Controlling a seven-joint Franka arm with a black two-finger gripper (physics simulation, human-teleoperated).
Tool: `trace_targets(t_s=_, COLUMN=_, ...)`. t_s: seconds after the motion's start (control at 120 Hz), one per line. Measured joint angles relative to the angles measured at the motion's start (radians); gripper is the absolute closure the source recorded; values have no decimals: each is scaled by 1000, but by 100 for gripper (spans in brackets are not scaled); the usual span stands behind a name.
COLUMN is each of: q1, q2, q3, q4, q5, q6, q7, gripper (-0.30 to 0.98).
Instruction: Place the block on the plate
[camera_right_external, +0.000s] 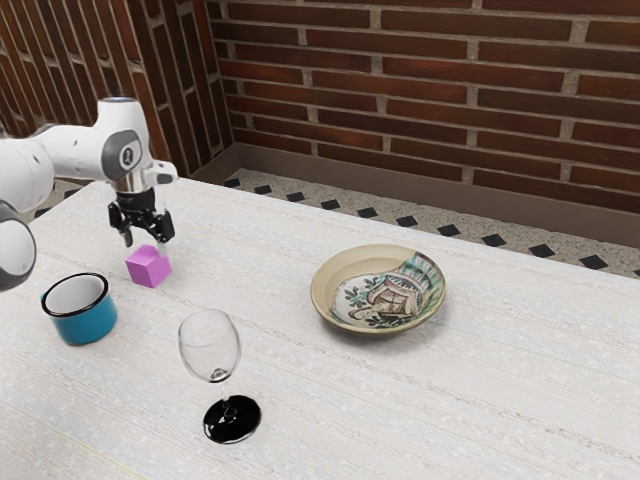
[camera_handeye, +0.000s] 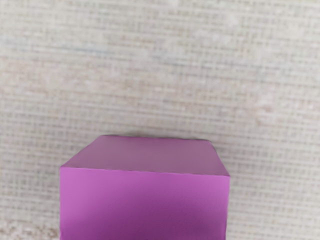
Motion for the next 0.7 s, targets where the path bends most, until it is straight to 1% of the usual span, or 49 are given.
trace_targets(t_s=0.267, q1=10, q2=19, q3=2, q4=-5, q5=0, q6=6, q7=16, gripper=0)
trace_targets(t_s=0.567, q1=13, q2=71, q3=2, q4=2, q5=1, q6=13, q7=25, gripper=0)
trace_targets(t_s=0.617, q1=14, q2=73, q3=3, q4=3, q5=2, q6=13, q7=26, gripper=3)
trace_targets(t_s=0.7, q1=14, q2=73, q3=4, q4=6, q5=2, q6=14, q7=29, gripper=11)
